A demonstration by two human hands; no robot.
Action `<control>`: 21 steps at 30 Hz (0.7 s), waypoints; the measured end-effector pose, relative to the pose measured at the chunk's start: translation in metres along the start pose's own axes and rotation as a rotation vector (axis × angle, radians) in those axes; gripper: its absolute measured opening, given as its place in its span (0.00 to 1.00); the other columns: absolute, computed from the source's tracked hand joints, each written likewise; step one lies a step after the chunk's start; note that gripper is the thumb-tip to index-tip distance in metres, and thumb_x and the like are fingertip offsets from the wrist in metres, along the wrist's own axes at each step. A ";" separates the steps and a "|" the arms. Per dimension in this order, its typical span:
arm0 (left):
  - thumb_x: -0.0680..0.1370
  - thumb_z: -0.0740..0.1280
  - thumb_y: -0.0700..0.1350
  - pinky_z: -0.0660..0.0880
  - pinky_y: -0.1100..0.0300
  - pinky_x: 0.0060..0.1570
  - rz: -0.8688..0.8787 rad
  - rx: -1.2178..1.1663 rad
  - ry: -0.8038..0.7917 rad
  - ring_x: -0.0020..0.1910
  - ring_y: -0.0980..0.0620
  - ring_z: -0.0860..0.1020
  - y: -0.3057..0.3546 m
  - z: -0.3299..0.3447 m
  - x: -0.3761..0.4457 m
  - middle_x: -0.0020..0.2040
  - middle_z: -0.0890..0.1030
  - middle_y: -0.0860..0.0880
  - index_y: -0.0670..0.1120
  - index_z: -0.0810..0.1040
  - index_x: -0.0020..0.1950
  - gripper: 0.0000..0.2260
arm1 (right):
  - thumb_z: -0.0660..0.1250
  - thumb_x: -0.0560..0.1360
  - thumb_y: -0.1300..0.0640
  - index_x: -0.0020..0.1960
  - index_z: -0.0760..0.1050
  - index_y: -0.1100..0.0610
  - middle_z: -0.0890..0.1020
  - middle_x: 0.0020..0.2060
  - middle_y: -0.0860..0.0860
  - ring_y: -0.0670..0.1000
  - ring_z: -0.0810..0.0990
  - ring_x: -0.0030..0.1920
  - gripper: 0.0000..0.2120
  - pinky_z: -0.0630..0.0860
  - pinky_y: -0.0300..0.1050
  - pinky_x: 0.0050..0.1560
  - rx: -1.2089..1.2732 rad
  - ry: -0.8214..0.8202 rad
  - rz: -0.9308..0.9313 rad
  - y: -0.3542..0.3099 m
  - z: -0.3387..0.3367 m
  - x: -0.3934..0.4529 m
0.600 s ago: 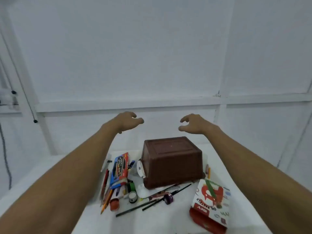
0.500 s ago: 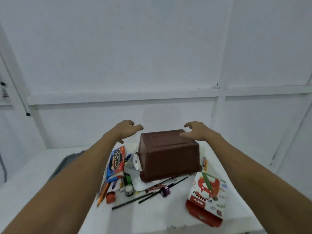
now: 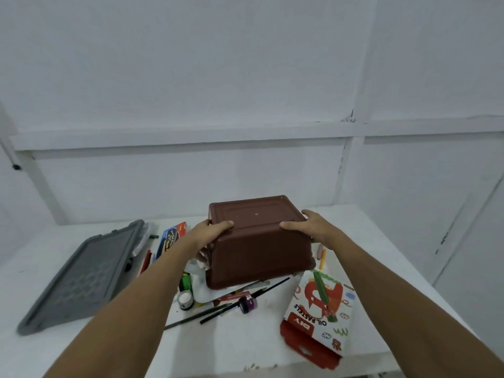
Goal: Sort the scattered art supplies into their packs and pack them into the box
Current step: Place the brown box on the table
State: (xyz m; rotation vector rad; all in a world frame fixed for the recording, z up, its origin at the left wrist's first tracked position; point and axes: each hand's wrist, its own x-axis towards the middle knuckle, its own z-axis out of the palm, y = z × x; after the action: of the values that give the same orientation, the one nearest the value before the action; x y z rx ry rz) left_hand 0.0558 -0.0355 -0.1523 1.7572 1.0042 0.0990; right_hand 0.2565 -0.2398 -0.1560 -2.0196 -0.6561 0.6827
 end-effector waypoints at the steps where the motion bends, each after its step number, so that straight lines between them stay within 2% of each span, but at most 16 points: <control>1: 0.68 0.69 0.66 0.79 0.42 0.50 0.006 -0.020 -0.002 0.49 0.41 0.80 0.000 0.002 -0.002 0.54 0.79 0.45 0.52 0.72 0.61 0.28 | 0.78 0.63 0.43 0.64 0.71 0.57 0.79 0.56 0.51 0.48 0.80 0.50 0.35 0.77 0.41 0.46 0.029 -0.014 -0.008 0.001 0.000 -0.001; 3: 0.69 0.71 0.63 0.80 0.43 0.48 0.028 -0.056 -0.002 0.48 0.43 0.81 0.000 0.005 -0.009 0.53 0.80 0.46 0.52 0.71 0.62 0.26 | 0.78 0.63 0.45 0.59 0.75 0.57 0.82 0.49 0.49 0.48 0.82 0.47 0.30 0.78 0.41 0.46 0.040 -0.018 -0.043 0.004 -0.003 -0.003; 5: 0.70 0.72 0.61 0.81 0.44 0.46 0.071 -0.085 0.015 0.47 0.45 0.81 0.000 0.008 -0.018 0.52 0.80 0.48 0.54 0.72 0.61 0.24 | 0.80 0.60 0.43 0.57 0.75 0.55 0.81 0.48 0.47 0.47 0.81 0.48 0.31 0.79 0.43 0.49 0.017 -0.007 -0.096 0.004 -0.009 -0.007; 7: 0.69 0.74 0.59 0.81 0.44 0.45 0.136 -0.136 0.040 0.47 0.47 0.82 0.002 0.007 -0.029 0.52 0.80 0.50 0.57 0.73 0.56 0.19 | 0.81 0.54 0.38 0.58 0.74 0.54 0.81 0.51 0.48 0.48 0.81 0.50 0.39 0.79 0.47 0.54 0.009 0.016 -0.163 0.001 -0.016 -0.010; 9: 0.68 0.76 0.57 0.82 0.46 0.43 0.227 -0.189 0.079 0.47 0.50 0.82 0.006 0.003 -0.040 0.53 0.81 0.52 0.59 0.74 0.55 0.19 | 0.82 0.51 0.39 0.61 0.72 0.53 0.79 0.54 0.48 0.47 0.79 0.53 0.44 0.77 0.47 0.57 0.041 0.059 -0.240 -0.006 -0.022 -0.019; 13: 0.64 0.79 0.54 0.82 0.53 0.47 0.467 -0.225 0.156 0.53 0.51 0.81 0.008 -0.020 -0.060 0.57 0.78 0.51 0.59 0.68 0.67 0.35 | 0.83 0.56 0.50 0.63 0.68 0.47 0.76 0.55 0.45 0.41 0.77 0.52 0.40 0.75 0.38 0.50 0.135 0.080 -0.424 -0.031 -0.025 -0.037; 15: 0.63 0.81 0.48 0.80 0.59 0.48 0.564 -0.260 0.174 0.57 0.54 0.78 0.004 -0.041 -0.070 0.61 0.75 0.53 0.58 0.62 0.71 0.42 | 0.83 0.57 0.55 0.59 0.70 0.44 0.77 0.53 0.48 0.45 0.81 0.49 0.35 0.78 0.38 0.47 0.171 0.036 -0.548 -0.049 -0.018 -0.045; 17: 0.62 0.82 0.42 0.79 0.59 0.52 0.625 -0.289 0.197 0.61 0.55 0.75 -0.004 -0.066 -0.079 0.65 0.72 0.54 0.55 0.58 0.74 0.48 | 0.83 0.57 0.56 0.61 0.74 0.48 0.79 0.53 0.51 0.48 0.82 0.49 0.35 0.78 0.38 0.45 0.180 -0.008 -0.645 -0.064 -0.003 -0.045; 19: 0.62 0.82 0.41 0.77 0.55 0.56 0.651 -0.346 0.189 0.62 0.53 0.76 -0.014 -0.096 -0.087 0.66 0.74 0.54 0.54 0.62 0.73 0.45 | 0.83 0.56 0.52 0.63 0.72 0.49 0.78 0.56 0.51 0.51 0.81 0.53 0.39 0.79 0.41 0.47 0.269 -0.056 -0.655 -0.080 0.020 -0.042; 21: 0.65 0.78 0.46 0.76 0.52 0.56 0.662 -0.455 0.147 0.62 0.52 0.77 -0.029 -0.129 -0.094 0.64 0.76 0.53 0.54 0.68 0.70 0.36 | 0.83 0.52 0.44 0.65 0.68 0.49 0.75 0.61 0.50 0.53 0.79 0.57 0.45 0.80 0.49 0.51 0.378 -0.113 -0.623 -0.095 0.051 -0.034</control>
State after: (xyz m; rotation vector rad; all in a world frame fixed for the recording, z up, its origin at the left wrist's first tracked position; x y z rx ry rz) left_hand -0.0868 0.0008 -0.0831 1.5979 0.4110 0.8187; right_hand 0.1798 -0.1887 -0.0904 -1.3321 -1.0704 0.4948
